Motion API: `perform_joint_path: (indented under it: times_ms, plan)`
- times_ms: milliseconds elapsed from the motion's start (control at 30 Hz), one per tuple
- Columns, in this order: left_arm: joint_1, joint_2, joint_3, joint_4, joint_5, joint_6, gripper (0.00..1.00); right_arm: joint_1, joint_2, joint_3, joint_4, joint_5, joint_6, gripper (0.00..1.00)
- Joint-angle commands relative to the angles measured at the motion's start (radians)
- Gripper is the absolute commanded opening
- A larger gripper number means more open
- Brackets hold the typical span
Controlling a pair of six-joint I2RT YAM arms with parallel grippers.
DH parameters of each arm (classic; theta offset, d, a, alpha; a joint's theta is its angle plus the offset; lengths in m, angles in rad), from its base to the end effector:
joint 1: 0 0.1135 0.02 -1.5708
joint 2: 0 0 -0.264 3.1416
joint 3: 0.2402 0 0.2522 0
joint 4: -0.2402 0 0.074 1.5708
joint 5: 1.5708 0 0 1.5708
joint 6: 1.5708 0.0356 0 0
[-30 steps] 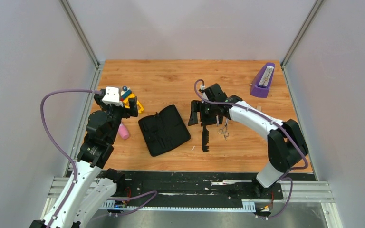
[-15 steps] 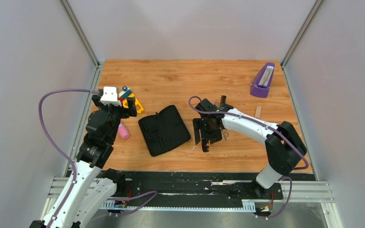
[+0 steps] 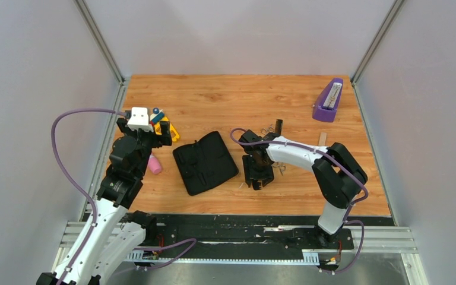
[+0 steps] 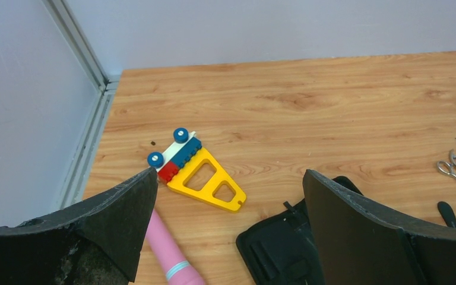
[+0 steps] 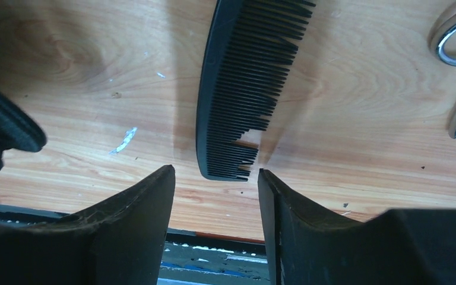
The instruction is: Sort the hair-cutting tools
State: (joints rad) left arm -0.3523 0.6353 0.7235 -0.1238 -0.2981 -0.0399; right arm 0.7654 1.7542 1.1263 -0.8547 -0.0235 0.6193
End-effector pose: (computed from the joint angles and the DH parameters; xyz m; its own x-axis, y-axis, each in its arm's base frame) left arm 0.1483 -0.0434 0.3477 -0.0355 -0.0275 -0.9990 0.0530 0.9982 -0.0294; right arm 0.2239 0.2163 0.1686 -0.9878 -0.1443 -0.0581 -0.1483 0.9865 0.0702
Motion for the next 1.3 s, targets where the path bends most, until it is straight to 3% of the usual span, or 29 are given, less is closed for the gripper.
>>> perform_joint_path:
  times_ms: [0, 667, 1267]
  plan:
    - [-0.004, 0.004, 0.036, 0.017, -0.009, -0.014, 1.0, 0.006, 0.03, 0.005, 0.008, 0.022, 0.011, 0.54]
    - [-0.004, 0.023, 0.037, 0.019, -0.003, -0.017, 1.0, 0.061, 0.071, -0.024, -0.024, 0.142, 0.046, 0.48]
    - [-0.004, 0.097, 0.072, -0.018, 0.011, -0.044, 1.0, 0.057, -0.033, -0.134, 0.013, 0.079, -0.023, 0.4]
